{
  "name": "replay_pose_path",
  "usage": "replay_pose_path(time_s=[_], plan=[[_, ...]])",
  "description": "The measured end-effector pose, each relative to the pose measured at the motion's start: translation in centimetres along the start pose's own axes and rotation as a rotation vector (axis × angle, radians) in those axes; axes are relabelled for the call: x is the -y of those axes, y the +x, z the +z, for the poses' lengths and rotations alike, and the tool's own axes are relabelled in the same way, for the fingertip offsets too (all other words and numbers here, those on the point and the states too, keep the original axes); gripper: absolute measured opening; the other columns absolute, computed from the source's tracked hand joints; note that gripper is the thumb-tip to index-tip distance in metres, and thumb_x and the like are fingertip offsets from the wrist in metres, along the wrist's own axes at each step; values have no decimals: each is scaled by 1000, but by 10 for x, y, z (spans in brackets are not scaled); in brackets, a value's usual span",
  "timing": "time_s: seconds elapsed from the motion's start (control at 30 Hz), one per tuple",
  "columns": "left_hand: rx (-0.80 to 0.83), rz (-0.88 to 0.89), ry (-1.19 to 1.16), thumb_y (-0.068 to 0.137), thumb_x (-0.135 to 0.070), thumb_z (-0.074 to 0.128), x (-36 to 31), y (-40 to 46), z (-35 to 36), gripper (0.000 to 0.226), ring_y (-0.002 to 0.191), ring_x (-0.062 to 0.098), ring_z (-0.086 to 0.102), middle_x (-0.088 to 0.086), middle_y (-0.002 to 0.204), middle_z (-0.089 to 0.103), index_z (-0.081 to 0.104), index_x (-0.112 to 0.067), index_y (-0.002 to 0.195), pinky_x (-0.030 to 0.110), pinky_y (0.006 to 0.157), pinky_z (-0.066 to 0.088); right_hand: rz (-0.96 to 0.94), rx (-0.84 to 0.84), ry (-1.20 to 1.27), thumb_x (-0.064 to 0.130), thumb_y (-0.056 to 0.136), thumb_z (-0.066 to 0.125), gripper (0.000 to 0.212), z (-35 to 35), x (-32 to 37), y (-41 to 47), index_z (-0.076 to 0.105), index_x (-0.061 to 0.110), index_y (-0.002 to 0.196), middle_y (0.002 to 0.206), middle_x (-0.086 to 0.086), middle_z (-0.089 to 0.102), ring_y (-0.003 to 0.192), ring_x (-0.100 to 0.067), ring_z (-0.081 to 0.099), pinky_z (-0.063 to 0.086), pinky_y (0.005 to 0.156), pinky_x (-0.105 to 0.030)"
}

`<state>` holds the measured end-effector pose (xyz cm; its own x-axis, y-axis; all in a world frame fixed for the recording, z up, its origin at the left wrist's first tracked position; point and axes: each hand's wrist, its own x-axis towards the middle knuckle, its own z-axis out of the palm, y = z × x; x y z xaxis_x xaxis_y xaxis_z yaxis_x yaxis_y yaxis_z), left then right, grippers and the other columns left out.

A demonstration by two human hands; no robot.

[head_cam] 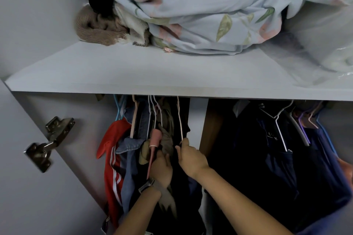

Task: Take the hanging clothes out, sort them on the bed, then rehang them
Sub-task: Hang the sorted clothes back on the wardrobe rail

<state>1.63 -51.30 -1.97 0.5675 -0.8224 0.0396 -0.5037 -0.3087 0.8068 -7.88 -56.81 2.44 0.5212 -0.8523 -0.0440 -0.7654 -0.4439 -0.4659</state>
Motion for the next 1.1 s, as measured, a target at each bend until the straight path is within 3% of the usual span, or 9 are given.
replay_pose_path(time_s=[0.17, 0.3, 0.4, 0.5, 0.6, 0.77, 0.87, 0.97, 1.1], plan=[[74, 158, 80, 94, -16, 47, 5, -25, -19, 20, 90, 24, 61, 10, 98, 64, 60, -7, 106, 30, 76, 47, 65, 149, 27, 35, 102, 28, 29, -1, -1, 1, 28, 11, 120, 98, -12, 61, 90, -33, 61, 41, 70, -36], [-358, 217, -43, 81, 1, 59, -2, -37, -61, 21, 83, 14, 55, 2, 93, 60, 63, -9, 98, 19, 75, 42, 30, 157, 108, 37, 98, 41, 47, 2, -12, -20, 22, 20, 137, 116, -9, 51, 111, -29, 49, 44, 87, -39], [-546, 133, 144, 71, -9, 68, 10, -21, -87, 28, 89, 33, 54, 16, 95, 59, 60, -2, 98, 38, 79, 43, 7, -50, 159, 42, 93, 50, 66, 10, -11, -40, 15, 25, 147, 133, -3, 37, 125, -23, 32, 34, 105, -33], [-369, 9, 323, 72, -30, 68, 21, 0, -98, 47, 88, 42, 56, 24, 96, 59, 56, 2, 105, 45, 70, 48, -7, -170, 254, 42, 92, 53, 67, 16, -8, -50, 18, 29, 147, 133, 3, 34, 126, -16, 28, 29, 108, -28], [-131, -44, 277, 86, -27, 60, 22, 13, -91, 44, 90, 39, 62, 23, 103, 62, 45, 1, 117, 44, 73, 52, -34, -188, 265, 41, 93, 51, 60, 15, -8, -57, 23, 31, 145, 133, 5, 35, 125, -14, 28, 29, 109, -26], [-362, -223, 236, 93, -15, 50, 40, 23, -103, 29, 95, 53, 57, 39, 104, 56, 51, 13, 100, 51, 79, 45, 19, -188, 235, 39, 95, 48, 51, -6, -43, -73, 30, 29, 142, 134, 4, 39, 127, -14, 30, 31, 106, -24], [-359, -266, 303, 94, -16, 48, 47, 26, -113, 32, 96, 55, 56, 41, 105, 54, 52, 15, 100, 53, 82, 45, 103, -216, 179, 36, 95, 49, 50, -23, -76, -80, 33, 24, 141, 134, 0, 41, 126, -18, 32, 34, 106, -28], [-258, -179, 358, 89, -18, 57, 24, 12, -106, 36, 92, 52, 57, 41, 101, 55, 47, 15, 100, 51, 78, 47, 132, -236, 158, 31, 94, 51, 48, -32, -95, -81, 36, 22, 139, 132, -1, 44, 124, -18, 34, 35, 106, -29], [-534, 137, 445, 82, -30, 64, -29, -20, -85, 50, 94, 47, 49, 33, 104, 51, 47, 7, 110, 52, 76, 42, 67, -213, 68, 25, 92, 52, 42, -40, -107, -74, 45, 22, 133, 129, 0, 48, 121, -18, 37, 36, 104, -28]])
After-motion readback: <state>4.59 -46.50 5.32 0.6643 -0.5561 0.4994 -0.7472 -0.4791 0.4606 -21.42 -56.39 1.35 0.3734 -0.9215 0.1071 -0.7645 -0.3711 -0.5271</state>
